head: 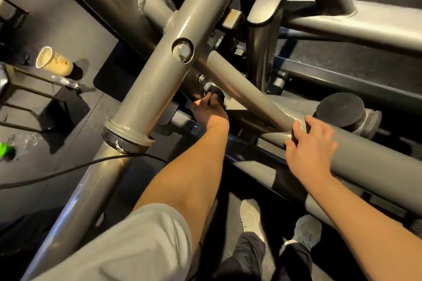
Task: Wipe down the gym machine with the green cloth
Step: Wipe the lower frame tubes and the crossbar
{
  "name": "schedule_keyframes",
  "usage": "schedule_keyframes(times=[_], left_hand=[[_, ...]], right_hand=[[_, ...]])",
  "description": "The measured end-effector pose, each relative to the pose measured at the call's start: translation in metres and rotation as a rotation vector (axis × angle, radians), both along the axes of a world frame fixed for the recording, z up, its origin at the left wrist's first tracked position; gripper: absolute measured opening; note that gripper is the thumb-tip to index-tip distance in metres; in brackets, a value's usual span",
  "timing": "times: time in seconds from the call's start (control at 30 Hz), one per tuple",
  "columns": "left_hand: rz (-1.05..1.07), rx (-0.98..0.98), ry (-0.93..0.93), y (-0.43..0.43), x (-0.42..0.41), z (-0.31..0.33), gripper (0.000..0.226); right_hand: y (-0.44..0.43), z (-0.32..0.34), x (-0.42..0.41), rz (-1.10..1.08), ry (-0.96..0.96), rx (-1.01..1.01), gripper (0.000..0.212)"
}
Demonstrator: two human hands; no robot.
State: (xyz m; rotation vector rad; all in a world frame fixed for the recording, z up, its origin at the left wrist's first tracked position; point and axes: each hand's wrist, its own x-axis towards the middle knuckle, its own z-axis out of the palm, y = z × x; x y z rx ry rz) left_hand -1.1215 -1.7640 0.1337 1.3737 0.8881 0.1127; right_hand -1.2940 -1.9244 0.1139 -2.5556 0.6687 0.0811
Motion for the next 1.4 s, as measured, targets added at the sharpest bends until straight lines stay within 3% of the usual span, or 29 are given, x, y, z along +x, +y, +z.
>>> schedule_keyframes(times=[0.23, 0.4, 0.53, 0.6, 0.7, 0.77, 0.87, 1.0, 1.13, 1.23, 1.33, 1.4], left_hand=[[0.055, -0.163, -0.041, -0.025, -0.052, 0.000, 0.031], [-0.326, 0.156, 0.129, -0.049, -0.113, -0.008, 0.017], [-0.606, 0.296, 0.213, -0.043, -0.145, 0.008, 0.024], [-0.680, 0.290, 0.277, -0.033, -0.157, 0.021, 0.024], [-0.788, 0.202, 0.270, -0.019, -0.171, 0.050, 0.024], [-0.875, 0.170, 0.235, -0.014, -0.172, 0.073, 0.024], [-0.994, 0.139, 0.219, -0.012, -0.167, 0.096, 0.029], [-0.983, -0.090, 0.284, -0.016, -0.154, 0.116, 0.030], [-1.005, -0.103, 0.315, -0.024, -0.134, 0.117, 0.027], [-0.850, -0.020, 0.353, -0.034, -0.117, 0.122, 0.028], [-0.674, 0.168, 0.305, -0.043, -0.099, 0.130, 0.056], [-0.550, 0.247, 0.255, -0.054, -0.086, 0.135, 0.060]], right_hand=[[0.001, -0.002, 0.001, -0.022, -0.005, 0.000, 0.041], [0.003, 0.008, 0.001, 0.032, 0.093, 0.006, 0.049], [0.003, 0.039, -0.001, 0.062, 0.238, 0.050, 0.050], [0.007, 0.059, -0.004, -0.055, 0.244, 0.232, 0.040], [0.015, 0.098, -0.010, -0.331, 0.232, 0.785, 0.022], [0.019, 0.121, -0.012, -0.393, 0.231, 1.018, 0.022], [0.022, 0.143, -0.013, -0.335, 0.210, 0.920, 0.011], [0.014, 0.149, -0.014, -0.361, 0.205, 0.814, 0.021], [-0.006, 0.150, -0.005, -0.337, 0.224, 0.682, 0.020], [-0.030, 0.144, 0.015, -0.328, 0.182, 0.608, 0.020], [-0.057, 0.131, 0.042, -0.238, 0.129, 0.471, 0.026], [-0.072, 0.120, 0.063, -0.173, 0.081, 0.425, 0.031]])
